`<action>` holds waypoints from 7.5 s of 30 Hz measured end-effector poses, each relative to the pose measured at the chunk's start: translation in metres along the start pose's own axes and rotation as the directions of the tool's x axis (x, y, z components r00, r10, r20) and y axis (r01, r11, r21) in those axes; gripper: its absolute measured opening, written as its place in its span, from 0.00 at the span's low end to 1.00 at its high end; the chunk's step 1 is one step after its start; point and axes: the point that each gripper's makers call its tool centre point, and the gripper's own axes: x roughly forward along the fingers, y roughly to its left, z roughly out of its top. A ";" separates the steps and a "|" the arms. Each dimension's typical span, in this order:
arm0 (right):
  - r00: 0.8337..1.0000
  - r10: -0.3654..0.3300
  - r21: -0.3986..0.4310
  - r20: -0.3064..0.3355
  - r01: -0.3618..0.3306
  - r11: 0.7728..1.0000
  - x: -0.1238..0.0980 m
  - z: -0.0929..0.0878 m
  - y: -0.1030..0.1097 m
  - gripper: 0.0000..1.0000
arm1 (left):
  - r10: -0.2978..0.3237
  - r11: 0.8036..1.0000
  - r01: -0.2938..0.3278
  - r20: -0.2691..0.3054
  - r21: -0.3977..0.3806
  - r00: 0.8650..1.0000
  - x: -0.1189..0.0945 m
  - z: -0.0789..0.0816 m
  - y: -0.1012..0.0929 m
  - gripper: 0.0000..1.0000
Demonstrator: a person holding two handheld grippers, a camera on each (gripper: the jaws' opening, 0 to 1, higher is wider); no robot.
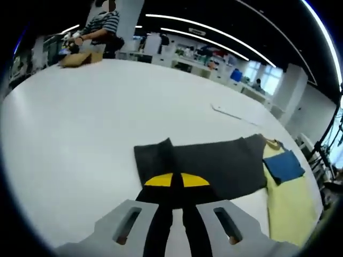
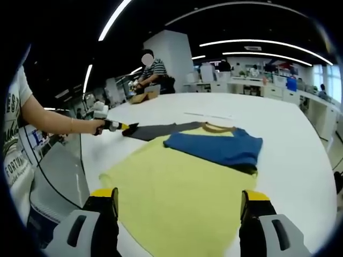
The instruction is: Fold the garment on the visible template until the final outline fits inside the template.
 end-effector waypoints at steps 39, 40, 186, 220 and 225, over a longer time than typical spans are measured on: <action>0.999 0.031 0.015 0.012 -0.031 0.999 -0.001 -0.007 0.016 0.97 | -0.149 0.988 0.149 0.009 0.034 0.989 -0.008 0.023 -0.060 0.01; 0.999 0.032 0.015 0.012 -0.032 0.999 -0.001 -0.007 0.016 0.97 | -0.154 0.988 0.153 0.009 0.035 0.988 -0.008 0.023 -0.062 0.01; 1.000 -0.018 0.077 -0.008 0.019 0.997 -0.016 -0.034 -0.001 0.98 | -0.590 0.770 0.612 -0.164 0.181 0.790 0.055 -0.024 -0.455 0.01; 1.000 -0.003 0.072 -0.013 0.004 0.997 -0.017 -0.037 -0.006 0.99 | -0.700 0.565 0.743 -0.269 0.358 0.662 0.040 -0.078 -0.479 0.63; 1.000 0.012 0.058 -0.014 -0.011 0.998 -0.015 -0.034 -0.005 0.99 | -0.722 0.547 0.754 -0.250 0.364 0.645 0.027 -0.074 -0.472 0.75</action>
